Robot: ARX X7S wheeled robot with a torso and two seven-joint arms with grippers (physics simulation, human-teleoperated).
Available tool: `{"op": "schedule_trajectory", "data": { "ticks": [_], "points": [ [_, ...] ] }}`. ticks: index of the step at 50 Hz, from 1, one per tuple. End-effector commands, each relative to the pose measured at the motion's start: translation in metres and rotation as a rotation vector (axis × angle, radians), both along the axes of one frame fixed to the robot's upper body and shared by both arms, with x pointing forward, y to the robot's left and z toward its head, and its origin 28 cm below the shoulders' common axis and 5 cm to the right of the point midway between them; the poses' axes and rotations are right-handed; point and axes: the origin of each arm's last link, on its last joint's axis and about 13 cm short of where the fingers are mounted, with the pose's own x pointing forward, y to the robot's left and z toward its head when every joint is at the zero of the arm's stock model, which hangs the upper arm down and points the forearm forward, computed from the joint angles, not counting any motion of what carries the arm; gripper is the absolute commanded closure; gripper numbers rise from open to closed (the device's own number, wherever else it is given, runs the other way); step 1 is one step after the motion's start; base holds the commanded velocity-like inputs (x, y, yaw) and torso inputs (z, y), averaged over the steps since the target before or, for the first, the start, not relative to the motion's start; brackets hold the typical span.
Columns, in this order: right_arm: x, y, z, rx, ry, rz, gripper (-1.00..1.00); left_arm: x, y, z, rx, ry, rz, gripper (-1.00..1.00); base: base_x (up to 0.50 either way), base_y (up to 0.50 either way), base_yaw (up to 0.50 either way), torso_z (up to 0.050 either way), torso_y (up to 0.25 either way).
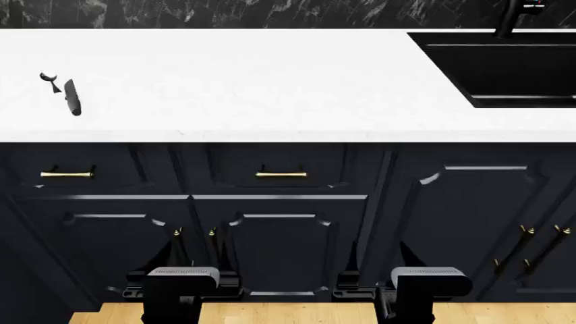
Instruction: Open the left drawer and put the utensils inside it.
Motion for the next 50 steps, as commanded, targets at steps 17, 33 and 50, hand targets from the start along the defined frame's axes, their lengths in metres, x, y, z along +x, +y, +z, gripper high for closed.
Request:
{"op": "schedule_trajectory", "data": {
  "ticks": [17,33,50],
  "points": [
    [0.015,-0.004,-0.005,-0.1,0.124,-0.247,-1.0,-0.049,0.082,0.203,0.332,-0.29,-0.088,-1.0,0.0,0.0,0.0,0.0,0.0],
    [0.0,-0.009,0.003,-0.026,-0.05,-0.155,-1.0,-0.183,0.132,0.375,0.405,-0.378,0.095,-1.0,0.0,0.01,0.0,0.0,0.0],
    [0.003,-0.005,0.0,-0.11,-0.026,-0.136,-1.0,-0.184,0.126,0.374,0.448,-0.439,0.038,-1.0,-0.13,0.49,0.0,0.0,0.0]
  ]
}}
